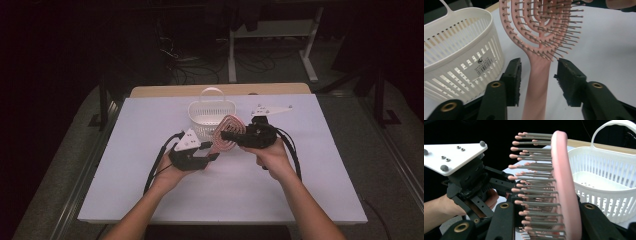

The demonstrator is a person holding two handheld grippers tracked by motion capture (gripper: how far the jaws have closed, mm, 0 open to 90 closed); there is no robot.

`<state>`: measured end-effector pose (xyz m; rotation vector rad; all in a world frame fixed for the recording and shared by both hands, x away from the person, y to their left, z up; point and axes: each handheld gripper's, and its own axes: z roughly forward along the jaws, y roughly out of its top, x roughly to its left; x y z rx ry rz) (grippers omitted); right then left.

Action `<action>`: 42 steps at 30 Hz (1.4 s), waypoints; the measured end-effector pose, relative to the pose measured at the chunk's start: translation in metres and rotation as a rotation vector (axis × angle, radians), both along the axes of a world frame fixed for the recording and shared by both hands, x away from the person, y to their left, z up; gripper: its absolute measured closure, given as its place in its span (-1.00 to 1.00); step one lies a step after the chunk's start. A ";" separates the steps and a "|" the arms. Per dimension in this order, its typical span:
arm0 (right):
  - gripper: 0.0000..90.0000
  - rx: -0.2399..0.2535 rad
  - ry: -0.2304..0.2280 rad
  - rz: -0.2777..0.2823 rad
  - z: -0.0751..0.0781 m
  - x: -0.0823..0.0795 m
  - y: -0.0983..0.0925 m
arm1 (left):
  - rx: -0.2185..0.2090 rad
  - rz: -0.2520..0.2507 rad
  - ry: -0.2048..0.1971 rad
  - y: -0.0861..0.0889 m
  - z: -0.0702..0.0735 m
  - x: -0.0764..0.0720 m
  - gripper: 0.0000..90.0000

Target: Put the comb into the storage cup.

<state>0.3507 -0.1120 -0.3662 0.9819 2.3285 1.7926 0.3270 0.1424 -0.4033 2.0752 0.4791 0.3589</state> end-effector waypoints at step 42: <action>0.39 0.002 -0.031 -0.065 0.007 0.000 -0.019 | -0.001 0.012 0.129 0.068 -0.022 -0.006 -1.00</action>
